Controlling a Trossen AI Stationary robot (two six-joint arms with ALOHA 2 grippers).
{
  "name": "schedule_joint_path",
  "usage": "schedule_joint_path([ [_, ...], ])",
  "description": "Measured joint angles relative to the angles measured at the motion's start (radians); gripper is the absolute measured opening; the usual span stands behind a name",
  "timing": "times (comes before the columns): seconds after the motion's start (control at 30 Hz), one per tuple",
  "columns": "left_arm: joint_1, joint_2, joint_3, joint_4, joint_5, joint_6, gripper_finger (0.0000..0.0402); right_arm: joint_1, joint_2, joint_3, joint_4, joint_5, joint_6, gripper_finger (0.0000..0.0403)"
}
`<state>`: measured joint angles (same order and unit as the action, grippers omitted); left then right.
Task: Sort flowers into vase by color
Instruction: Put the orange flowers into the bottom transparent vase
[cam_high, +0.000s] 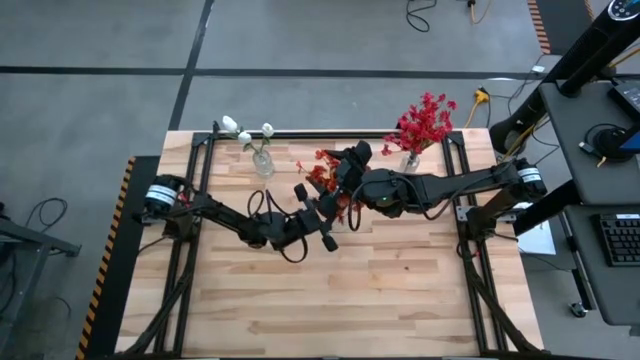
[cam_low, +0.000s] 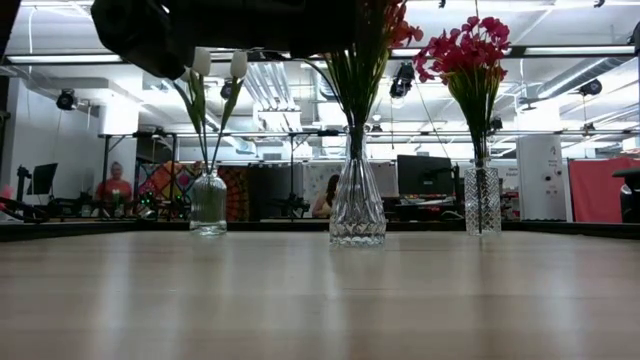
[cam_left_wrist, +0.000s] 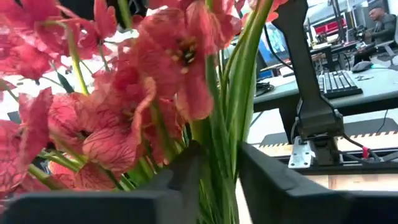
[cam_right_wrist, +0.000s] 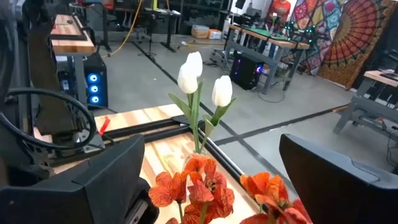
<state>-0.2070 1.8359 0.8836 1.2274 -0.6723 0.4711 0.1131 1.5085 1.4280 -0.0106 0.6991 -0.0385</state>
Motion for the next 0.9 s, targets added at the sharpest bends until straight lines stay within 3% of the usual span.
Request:
schedule_joint_path([
  [0.13, 0.000, 0.000, -0.005, -0.005, 0.001, -0.001, 0.0020, 0.000, 0.000, 0.000, -0.001, 0.000, 0.051, 0.0366],
  [0.2, -0.001, 0.000, -0.008, -0.005, 0.001, -0.003, 0.0007, 0.000, 0.000, 0.000, -0.003, 0.000, 0.076, 0.0366],
  [0.9, 0.013, 0.002, -0.015, -0.065, -0.001, -0.047, 0.0001, -0.020, -0.002, 0.009, 0.166, -0.002, 0.066, 0.0366],
])
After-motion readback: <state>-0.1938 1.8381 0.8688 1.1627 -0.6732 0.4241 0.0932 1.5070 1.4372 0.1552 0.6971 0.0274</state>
